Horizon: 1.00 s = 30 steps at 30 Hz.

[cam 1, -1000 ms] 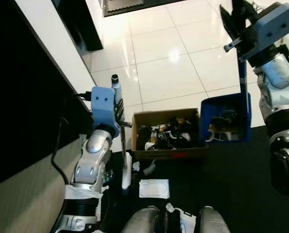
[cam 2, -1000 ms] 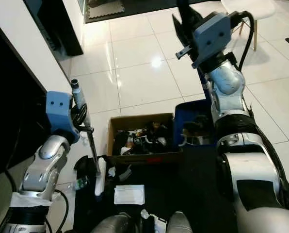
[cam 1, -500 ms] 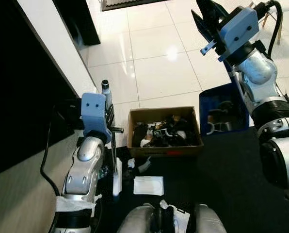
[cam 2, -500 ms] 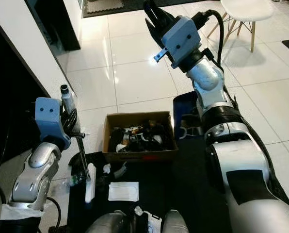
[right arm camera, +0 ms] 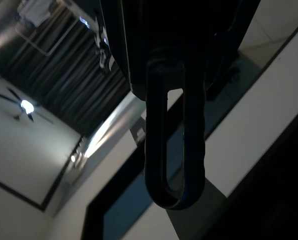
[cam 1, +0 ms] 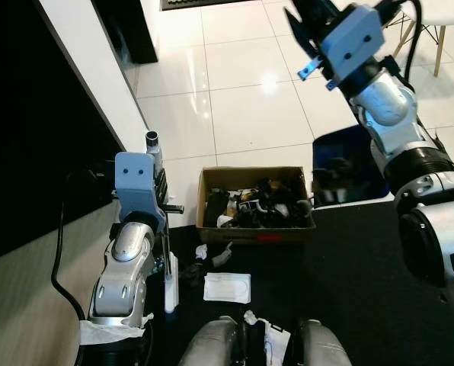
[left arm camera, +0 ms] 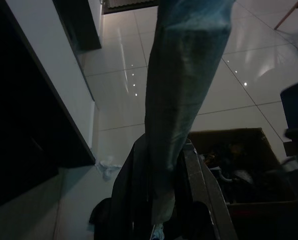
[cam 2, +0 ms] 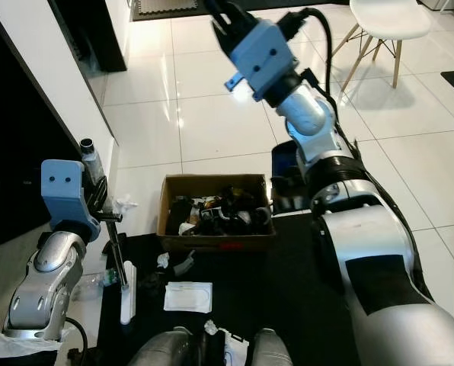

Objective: Sweep floor

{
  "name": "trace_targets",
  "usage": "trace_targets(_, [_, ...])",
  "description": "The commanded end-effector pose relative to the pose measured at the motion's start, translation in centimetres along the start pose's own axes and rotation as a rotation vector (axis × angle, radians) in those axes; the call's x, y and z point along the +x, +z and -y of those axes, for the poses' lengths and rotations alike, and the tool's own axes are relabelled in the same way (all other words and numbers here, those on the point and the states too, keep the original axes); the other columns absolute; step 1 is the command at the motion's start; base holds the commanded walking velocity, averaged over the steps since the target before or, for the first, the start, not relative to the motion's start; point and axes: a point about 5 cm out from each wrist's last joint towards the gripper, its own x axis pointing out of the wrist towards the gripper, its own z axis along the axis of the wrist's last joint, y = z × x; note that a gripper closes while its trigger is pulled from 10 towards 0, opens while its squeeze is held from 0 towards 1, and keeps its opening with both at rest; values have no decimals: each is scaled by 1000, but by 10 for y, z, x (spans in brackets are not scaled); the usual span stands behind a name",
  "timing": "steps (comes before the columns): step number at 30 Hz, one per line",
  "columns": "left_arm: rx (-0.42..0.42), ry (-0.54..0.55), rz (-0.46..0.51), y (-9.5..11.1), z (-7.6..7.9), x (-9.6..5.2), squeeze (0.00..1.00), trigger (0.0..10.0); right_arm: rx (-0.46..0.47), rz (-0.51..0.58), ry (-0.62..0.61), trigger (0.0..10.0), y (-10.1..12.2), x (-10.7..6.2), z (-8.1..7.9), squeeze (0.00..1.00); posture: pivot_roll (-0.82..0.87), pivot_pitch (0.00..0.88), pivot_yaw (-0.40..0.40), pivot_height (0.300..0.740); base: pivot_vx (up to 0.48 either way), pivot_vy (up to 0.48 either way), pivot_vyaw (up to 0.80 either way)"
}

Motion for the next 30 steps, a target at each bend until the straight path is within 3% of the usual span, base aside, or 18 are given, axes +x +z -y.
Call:
trace_targets(1, [27,32,26,6,-6,-4,0,10000,-65,115,64,10000,20,16,-4,0,211,120,-8,740,0,0,0])
trace_targets(9, [22,66,18,3,-9,-12,0,10000,-74,189,140,10000,33,29,-21,0,237,124,-30,740,0,0,0])
trace_targets(16, [20,78,19,4,-9,-14,0,10000,-87,235,224,10000,38,30,-37,0,241,125,-37,740,0,0,0])
trace_targets(25, [14,78,15,3,-8,-15,0,10000,-24,259,449,10000,30,8,-82,0,231,128,-41,740,0,0,0])
trace_targets(30, [13,72,13,3,-6,-14,0,10000,1,272,504,10000,26,-5,-96,0,214,131,-31,740,0,0,0])
